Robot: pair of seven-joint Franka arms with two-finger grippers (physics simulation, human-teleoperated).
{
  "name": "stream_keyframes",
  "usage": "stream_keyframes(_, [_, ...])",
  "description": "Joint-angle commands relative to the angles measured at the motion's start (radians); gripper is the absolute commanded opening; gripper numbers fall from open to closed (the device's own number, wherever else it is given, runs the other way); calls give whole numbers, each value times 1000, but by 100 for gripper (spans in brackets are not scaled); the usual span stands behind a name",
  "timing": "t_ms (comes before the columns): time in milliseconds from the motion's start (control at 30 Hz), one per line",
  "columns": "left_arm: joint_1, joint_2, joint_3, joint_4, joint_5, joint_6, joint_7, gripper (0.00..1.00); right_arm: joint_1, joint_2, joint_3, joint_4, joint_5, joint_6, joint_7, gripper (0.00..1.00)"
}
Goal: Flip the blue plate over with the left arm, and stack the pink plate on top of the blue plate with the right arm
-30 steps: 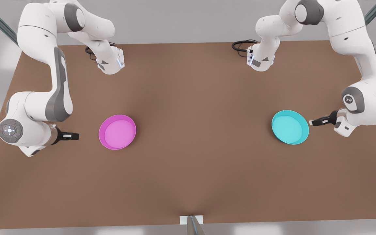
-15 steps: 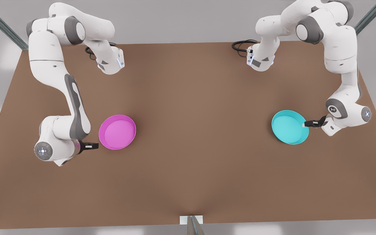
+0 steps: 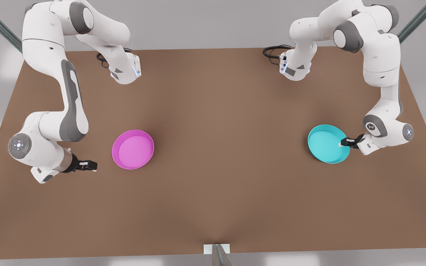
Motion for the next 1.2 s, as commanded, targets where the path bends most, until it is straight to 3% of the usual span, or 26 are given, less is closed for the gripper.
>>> stream_keyframes(0, [0,1,-4,1,-4,4,65,57,0,0,2,2,1,7,-32,100])
stream_keyframes(167, [0,10,-6,11,-4,5,65,57,0,-2,2,-4,1,14,-32,100])
stream_keyframes(200, [0,10,-6,11,-4,4,63,51,0,0,2,-4,1,14,-32,100])
stream_keyframes(267, [0,10,-14,11,-4,4,37,30,0,0,2,-4,1,14,-32,100])
stream_keyframes(367, [0,9,-18,12,-4,2,28,21,0,-2,2,-4,1,11,-32,100])
stream_keyframes(733, [-17,-24,-44,73,10,-18,-181,21,-1,0,2,-20,1,21,-32,100])
stream_keyframes(867, [-24,-71,-49,146,13,-159,-270,21,0,0,2,-33,3,21,-32,100])
stream_keyframes(967, [-115,-178,-52,256,264,-273,-532,21,-1,0,3,-43,4,25,-34,100])
stream_keyframes(1033, [-173,-212,-58,296,322,-315,-653,21,0,-2,3,-43,4,24,-40,100])
stream_keyframes(1100, [-228,-198,-58,464,413,-432,-763,21,0,-2,3,-47,4,24,-41,100])
stream_keyframes(1167, [-322,-197,-58,508,500,-440,-958,21,-1,6,3,-49,4,25,-51,100])
